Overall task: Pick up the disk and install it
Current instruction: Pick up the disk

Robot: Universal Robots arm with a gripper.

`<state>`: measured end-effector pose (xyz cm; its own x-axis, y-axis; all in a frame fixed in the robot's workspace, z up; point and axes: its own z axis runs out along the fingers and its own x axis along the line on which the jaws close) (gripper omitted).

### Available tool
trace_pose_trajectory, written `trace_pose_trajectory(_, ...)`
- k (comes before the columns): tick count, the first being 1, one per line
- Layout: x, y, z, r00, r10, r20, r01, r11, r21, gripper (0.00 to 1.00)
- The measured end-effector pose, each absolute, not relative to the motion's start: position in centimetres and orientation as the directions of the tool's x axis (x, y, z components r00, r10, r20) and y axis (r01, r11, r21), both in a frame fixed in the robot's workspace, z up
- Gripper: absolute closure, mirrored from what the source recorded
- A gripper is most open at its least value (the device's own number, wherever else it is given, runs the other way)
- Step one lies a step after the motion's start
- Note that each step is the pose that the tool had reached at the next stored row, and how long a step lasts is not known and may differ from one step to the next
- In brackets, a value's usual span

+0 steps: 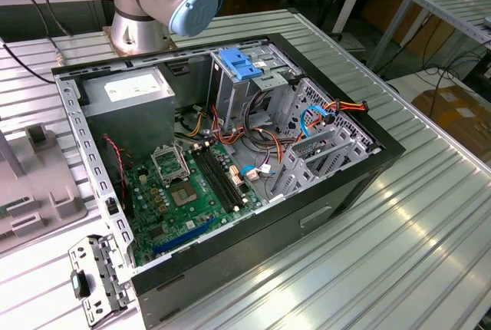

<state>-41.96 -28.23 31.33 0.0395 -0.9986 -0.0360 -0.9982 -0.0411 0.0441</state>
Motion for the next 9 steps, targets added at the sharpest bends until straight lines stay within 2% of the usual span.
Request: trace_pose_trajectory(9,-41.96,-28.23,31.99,0.039,-0.999,-0.036,-0.998,-0.041,0.044,0.63)
